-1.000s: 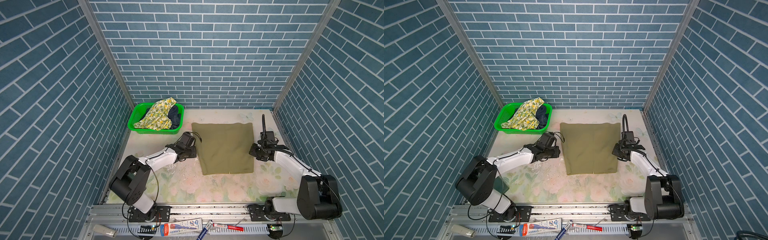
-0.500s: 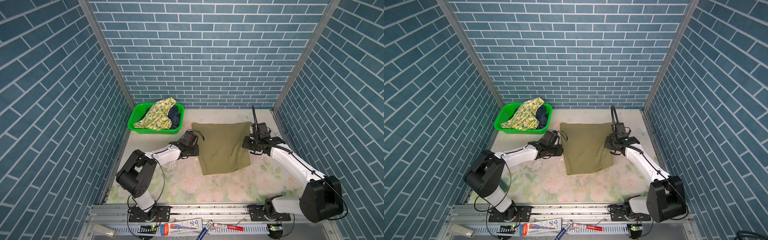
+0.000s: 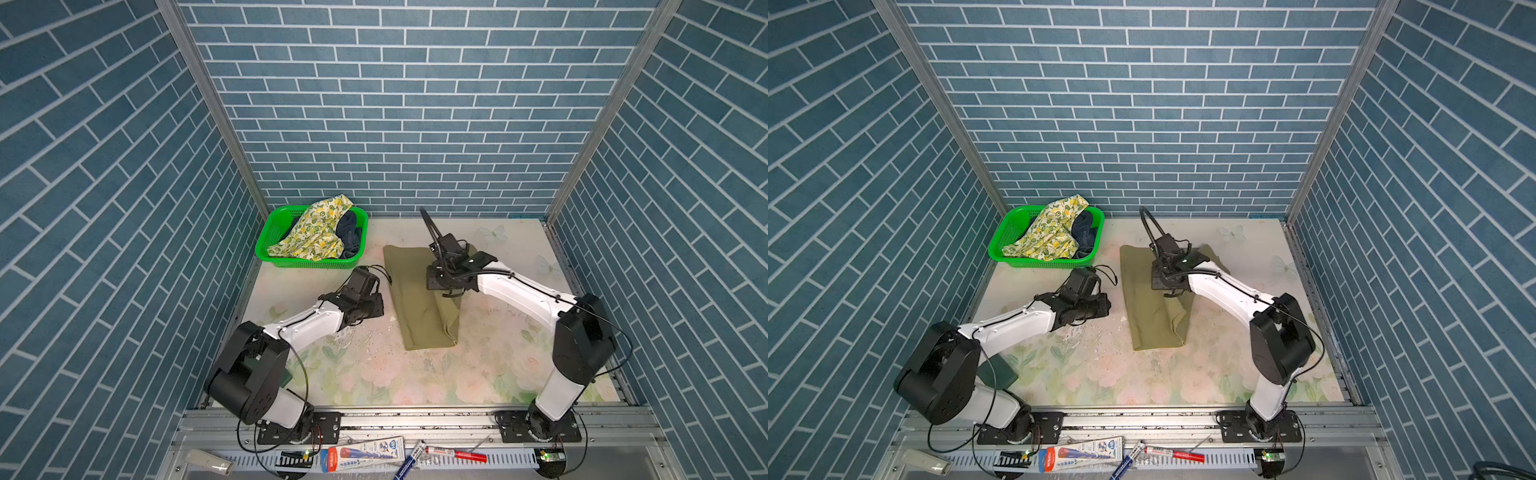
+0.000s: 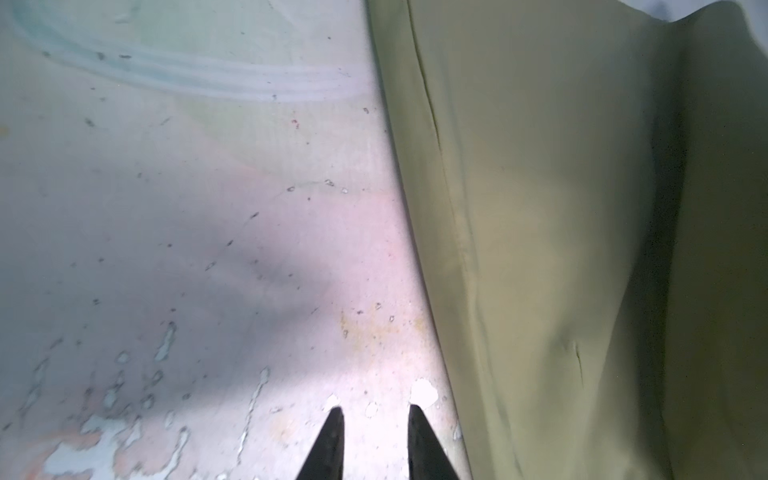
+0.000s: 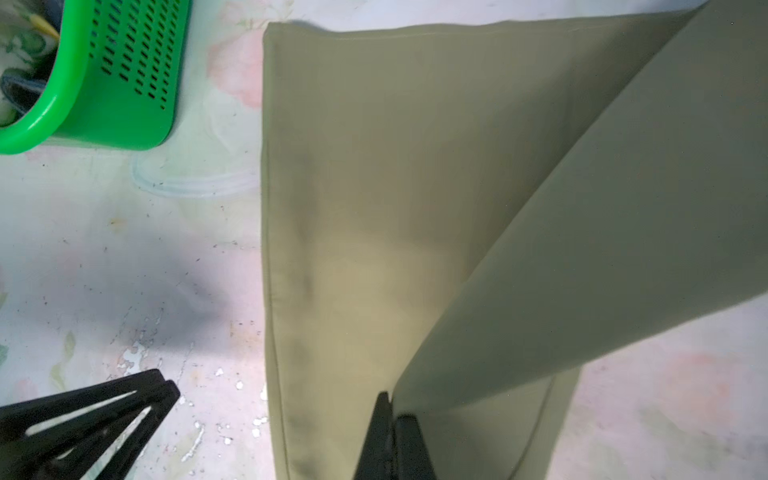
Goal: Fold and stack skirts
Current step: Fold the skirt at the center of the table.
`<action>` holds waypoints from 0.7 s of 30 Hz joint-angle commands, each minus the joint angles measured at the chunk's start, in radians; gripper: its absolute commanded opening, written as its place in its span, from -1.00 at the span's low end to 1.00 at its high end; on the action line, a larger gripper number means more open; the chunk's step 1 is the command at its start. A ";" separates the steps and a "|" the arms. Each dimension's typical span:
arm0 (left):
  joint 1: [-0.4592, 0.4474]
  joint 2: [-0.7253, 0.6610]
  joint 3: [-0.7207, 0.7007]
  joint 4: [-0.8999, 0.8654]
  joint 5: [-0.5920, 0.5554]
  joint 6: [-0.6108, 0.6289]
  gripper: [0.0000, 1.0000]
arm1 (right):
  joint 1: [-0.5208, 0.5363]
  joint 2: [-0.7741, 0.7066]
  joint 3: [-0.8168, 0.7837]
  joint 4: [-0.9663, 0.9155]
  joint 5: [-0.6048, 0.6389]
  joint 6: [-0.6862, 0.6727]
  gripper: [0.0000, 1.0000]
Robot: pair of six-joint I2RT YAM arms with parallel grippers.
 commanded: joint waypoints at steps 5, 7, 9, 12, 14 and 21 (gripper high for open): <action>0.021 -0.074 -0.096 0.018 -0.004 -0.044 -0.45 | 0.033 0.128 0.146 -0.013 -0.072 0.039 -0.64; 0.021 -0.078 -0.109 0.027 -0.001 -0.050 -0.44 | 0.030 0.115 0.142 -0.012 -0.075 0.027 -0.13; 0.022 -0.080 -0.117 0.033 0.004 -0.056 -0.41 | 0.023 0.090 0.125 -0.009 -0.069 0.021 0.19; 0.021 -0.075 -0.117 0.044 0.012 -0.056 -0.39 | -0.012 0.020 0.050 0.022 -0.070 0.038 0.39; 0.022 -0.065 -0.117 0.056 0.026 -0.051 -0.39 | -0.042 -0.037 -0.018 0.045 -0.065 0.063 0.39; -0.057 -0.033 -0.030 0.073 0.039 0.005 -0.17 | -0.190 -0.188 -0.283 0.111 -0.061 0.174 0.38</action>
